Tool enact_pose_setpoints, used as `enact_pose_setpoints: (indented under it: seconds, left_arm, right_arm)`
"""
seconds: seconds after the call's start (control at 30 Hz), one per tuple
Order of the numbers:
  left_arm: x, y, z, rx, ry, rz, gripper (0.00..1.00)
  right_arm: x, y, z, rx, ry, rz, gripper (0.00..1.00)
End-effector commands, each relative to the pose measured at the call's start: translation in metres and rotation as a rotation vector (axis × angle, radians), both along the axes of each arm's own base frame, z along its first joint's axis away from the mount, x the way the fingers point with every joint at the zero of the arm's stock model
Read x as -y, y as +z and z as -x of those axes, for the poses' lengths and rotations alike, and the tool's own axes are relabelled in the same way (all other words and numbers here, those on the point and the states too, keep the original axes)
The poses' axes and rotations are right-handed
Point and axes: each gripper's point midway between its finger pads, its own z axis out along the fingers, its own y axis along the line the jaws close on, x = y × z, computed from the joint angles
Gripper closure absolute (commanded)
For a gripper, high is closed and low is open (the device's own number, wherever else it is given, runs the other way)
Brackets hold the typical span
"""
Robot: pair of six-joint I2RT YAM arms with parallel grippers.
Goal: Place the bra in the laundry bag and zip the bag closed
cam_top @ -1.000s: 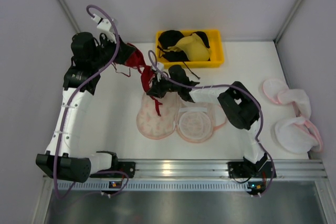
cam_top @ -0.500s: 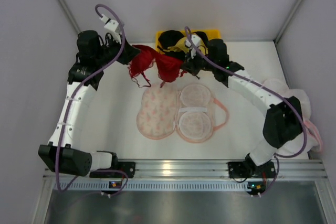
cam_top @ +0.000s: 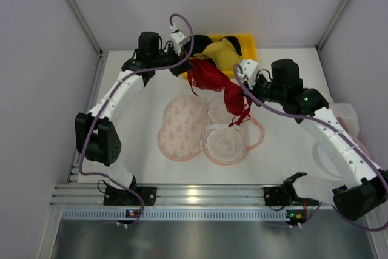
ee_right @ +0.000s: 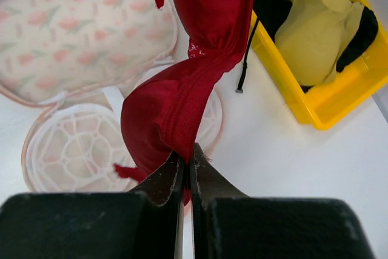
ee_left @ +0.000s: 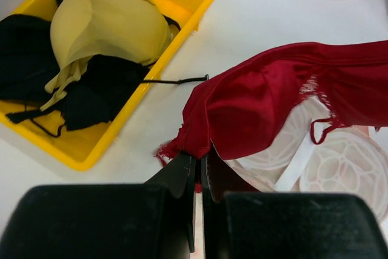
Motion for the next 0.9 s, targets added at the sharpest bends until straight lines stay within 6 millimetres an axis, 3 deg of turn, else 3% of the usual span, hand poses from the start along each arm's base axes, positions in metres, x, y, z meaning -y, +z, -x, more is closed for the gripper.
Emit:
enact_pose_setpoints:
  seconds: [0.0,0.07,0.17,0.3,0.43,0.57,0.6,0.67,0.73,0.87]
  left_arm:
    - [0.026,0.020,-0.031,0.179,-0.093,0.077,0.99]
    - [0.041,0.029,-0.042,0.243,-0.133,0.132,0.99]
    - [0.074,0.020,-0.045,0.245,-0.225,0.179,0.99]
    - [0.132,0.007,-0.041,0.237,-0.339,0.231,0.99]
    - [0.173,0.006,-0.035,0.223,-0.388,0.327,0.98]
    - [0.198,0.013,-0.046,0.229,-0.373,0.437,0.98]
    - [0.203,0.000,-0.052,0.201,-0.360,0.451,0.97]
    - [0.207,0.006,-0.059,0.199,-0.341,0.501,0.96]
    - [0.206,-0.008,-0.063,0.184,-0.329,0.501,0.94]
    - [0.191,-0.040,-0.063,0.188,-0.316,0.434,0.72]
  right_arm:
    - [0.030,0.003,0.026,0.002,-0.023,0.093,1.00]
    - [0.041,0.004,0.035,0.007,-0.036,0.126,1.00]
    - [0.062,-0.001,0.050,0.010,-0.054,0.205,1.00]
    - [0.086,0.002,0.063,0.033,-0.091,0.291,1.00]
    - [0.099,0.010,0.070,0.049,-0.099,0.348,1.00]
    - [0.096,0.005,0.071,0.022,-0.066,0.363,1.00]
    - [0.095,0.004,0.070,0.017,-0.061,0.364,1.00]
    - [0.085,0.001,0.068,-0.007,-0.025,0.347,1.00]
    - [0.075,-0.004,0.063,-0.026,-0.008,0.330,1.00]
    - [0.025,-0.043,0.057,-0.106,0.145,0.354,1.00]
